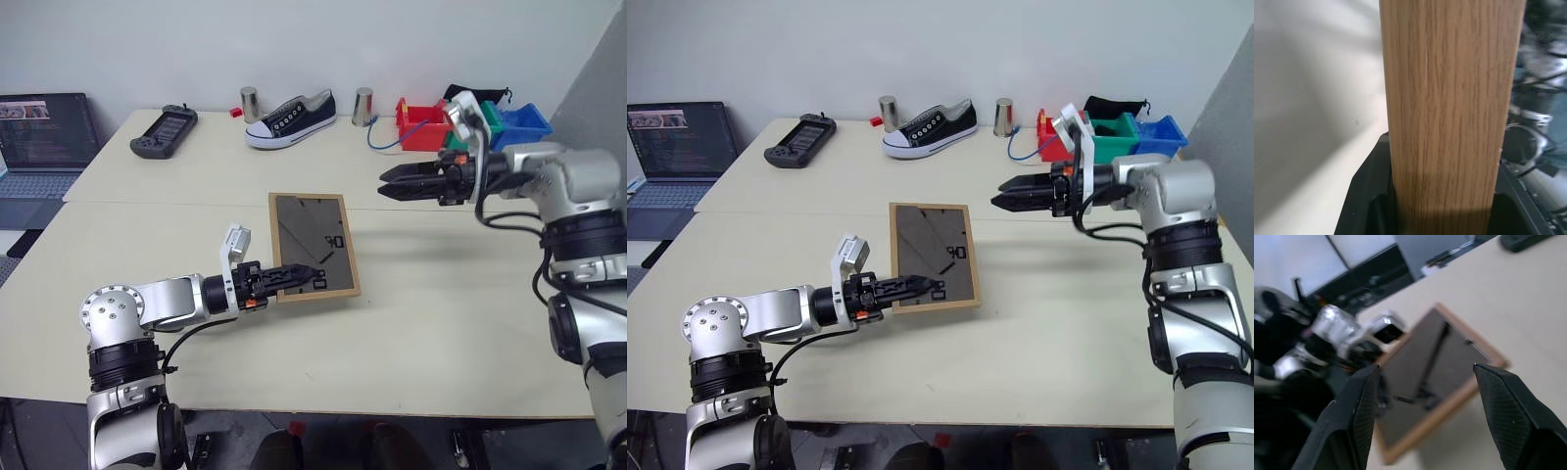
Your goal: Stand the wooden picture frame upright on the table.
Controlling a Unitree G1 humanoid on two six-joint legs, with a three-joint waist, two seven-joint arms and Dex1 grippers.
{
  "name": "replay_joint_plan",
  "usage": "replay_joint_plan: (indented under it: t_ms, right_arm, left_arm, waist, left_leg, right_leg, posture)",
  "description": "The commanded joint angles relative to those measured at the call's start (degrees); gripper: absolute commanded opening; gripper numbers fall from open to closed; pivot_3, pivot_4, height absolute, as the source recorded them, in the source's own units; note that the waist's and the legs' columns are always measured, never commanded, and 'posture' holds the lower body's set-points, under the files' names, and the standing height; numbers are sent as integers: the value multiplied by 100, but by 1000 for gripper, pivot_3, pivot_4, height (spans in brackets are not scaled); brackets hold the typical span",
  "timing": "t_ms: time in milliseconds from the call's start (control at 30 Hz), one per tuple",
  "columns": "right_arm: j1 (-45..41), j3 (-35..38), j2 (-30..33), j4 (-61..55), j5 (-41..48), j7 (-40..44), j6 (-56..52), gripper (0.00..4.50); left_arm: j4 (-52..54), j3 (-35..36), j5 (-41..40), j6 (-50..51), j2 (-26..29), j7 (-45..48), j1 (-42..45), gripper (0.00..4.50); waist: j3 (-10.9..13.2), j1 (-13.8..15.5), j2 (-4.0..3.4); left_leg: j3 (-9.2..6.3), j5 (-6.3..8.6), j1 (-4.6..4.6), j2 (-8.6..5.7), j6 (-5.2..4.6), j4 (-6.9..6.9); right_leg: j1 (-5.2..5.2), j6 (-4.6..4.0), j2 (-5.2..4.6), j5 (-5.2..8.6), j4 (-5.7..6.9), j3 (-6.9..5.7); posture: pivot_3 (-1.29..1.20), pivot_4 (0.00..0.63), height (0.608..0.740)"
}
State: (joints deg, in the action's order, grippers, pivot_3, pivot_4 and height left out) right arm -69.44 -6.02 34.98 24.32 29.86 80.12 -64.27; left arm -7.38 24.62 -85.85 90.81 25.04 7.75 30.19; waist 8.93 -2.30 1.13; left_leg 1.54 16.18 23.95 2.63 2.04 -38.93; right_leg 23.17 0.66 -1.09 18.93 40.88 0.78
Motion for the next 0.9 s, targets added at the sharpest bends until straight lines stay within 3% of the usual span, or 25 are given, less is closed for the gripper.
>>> replay_joint_plan:
  t_ms: [33, 167, 400, 667, 900]
  right_arm:
    - [-148, -196, -452, -304, 204, -412, -713, 3194]
    - [-217, -171, -1028, -202, -15, -1098, -566, 3194]
    - [-270, -473, -1499, 222, -540, -1520, 499, 3194]
    - [-330, -977, -1484, 399, -782, -1067, 652, 3194]
    - [-377, -955, -1436, 332, -648, -771, 314, 3194]
  left_arm:
    - [187, -167, -377, -138, 44, -56, -16, 1296]
    - [285, -354, -489, -233, 62, -97, -90, 1296]
    - [501, -699, -646, -457, 104, -70, -271, 1296]
    - [542, -960, -776, -592, 292, 19, -348, 1296]
    - [518, -1095, -877, -745, 395, 63, -347, 1296]
  waist:
    - [0, 11, 0]
    - [0, -19, 0]
    - [0, -27, 0]
    - [0, -85, 0]
    - [0, -91, 0]
  left_leg:
    - [1, 0, 2, -1, 0, 0]
    - [6, 0, 2, 0, 0, -2]
    - [6, -1, 4, -2, 1, -3]
    - [6, 0, 3, -1, 1, -1]
    - [4, 0, 3, 0, 1, -1]
  right_leg:
    - [0, 0, 0, 0, -2, 1]
    - [5, 0, 1, 0, 4, 4]
    - [4, 0, -1, 0, 4, 3]
    - [4, 0, 0, 0, 4, 3]
    - [4, 0, 0, 0, 2, 1]
  posture:
    - [0, 150, 740]
    - [0, 150, 740]
    - [0, 150, 740]
    - [0, 150, 740]
    - [0, 150, 740]
